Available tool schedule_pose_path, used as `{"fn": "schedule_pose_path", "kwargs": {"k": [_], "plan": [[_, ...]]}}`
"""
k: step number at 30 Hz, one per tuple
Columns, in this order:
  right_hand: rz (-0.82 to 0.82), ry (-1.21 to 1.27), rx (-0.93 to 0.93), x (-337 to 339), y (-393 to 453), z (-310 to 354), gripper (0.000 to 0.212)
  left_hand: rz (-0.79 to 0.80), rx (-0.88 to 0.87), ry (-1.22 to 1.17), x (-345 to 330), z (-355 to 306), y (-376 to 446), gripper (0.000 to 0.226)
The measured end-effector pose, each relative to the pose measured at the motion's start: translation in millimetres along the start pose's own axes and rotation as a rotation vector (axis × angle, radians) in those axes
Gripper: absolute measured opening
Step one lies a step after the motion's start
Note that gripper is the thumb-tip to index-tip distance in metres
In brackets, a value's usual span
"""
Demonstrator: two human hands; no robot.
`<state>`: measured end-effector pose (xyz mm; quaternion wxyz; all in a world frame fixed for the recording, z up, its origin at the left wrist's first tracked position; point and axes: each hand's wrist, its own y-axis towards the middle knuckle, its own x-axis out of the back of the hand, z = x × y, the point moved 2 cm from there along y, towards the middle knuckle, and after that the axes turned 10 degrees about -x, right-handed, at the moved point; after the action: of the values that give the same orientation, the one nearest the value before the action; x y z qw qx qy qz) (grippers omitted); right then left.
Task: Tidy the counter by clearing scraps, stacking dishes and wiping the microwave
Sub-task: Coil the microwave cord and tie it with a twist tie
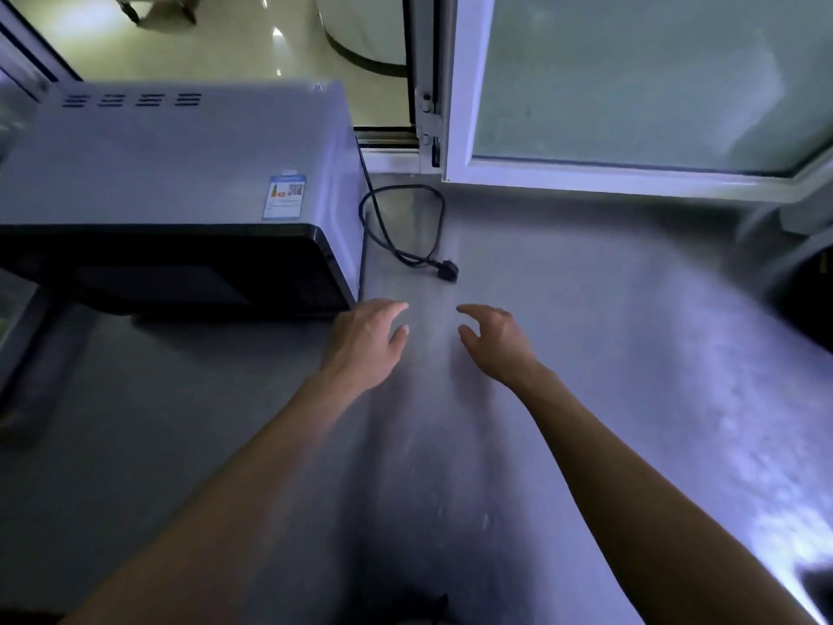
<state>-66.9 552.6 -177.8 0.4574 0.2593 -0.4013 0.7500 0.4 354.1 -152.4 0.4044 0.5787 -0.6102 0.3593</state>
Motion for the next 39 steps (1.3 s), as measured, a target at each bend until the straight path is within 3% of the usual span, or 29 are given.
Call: {"fn": "schedule_pose_path", "kwargs": {"k": [10, 19, 29, 36, 39], "plan": [[-0.098, 0.043, 0.052, -18.0, 83.0, 39.7, 0.047, 0.053, 0.088, -0.188, -19.2, 33.3, 49.1, 0.043], [-0.237, -0.103, 0.078, -49.3, 142.7, 52.4, 0.044, 0.097, 0.126, -0.218, -36.3, 49.8, 56.4, 0.042], [-0.232, -0.358, 0.051, -60.4, 124.8, 37.3, 0.025, 0.113, 0.127, -0.197, -35.6, 47.6, 42.8, 0.042], [-0.368, -0.147, -0.009, -45.8, 69.6, 20.6, 0.021, 0.091, 0.191, -0.313, -33.6, 44.9, 22.7, 0.043], [-0.432, -0.082, 0.010, -39.4, 31.0, 15.6, 0.016, 0.040, 0.305, -0.464, -35.5, 38.5, 19.8, 0.046]]}}
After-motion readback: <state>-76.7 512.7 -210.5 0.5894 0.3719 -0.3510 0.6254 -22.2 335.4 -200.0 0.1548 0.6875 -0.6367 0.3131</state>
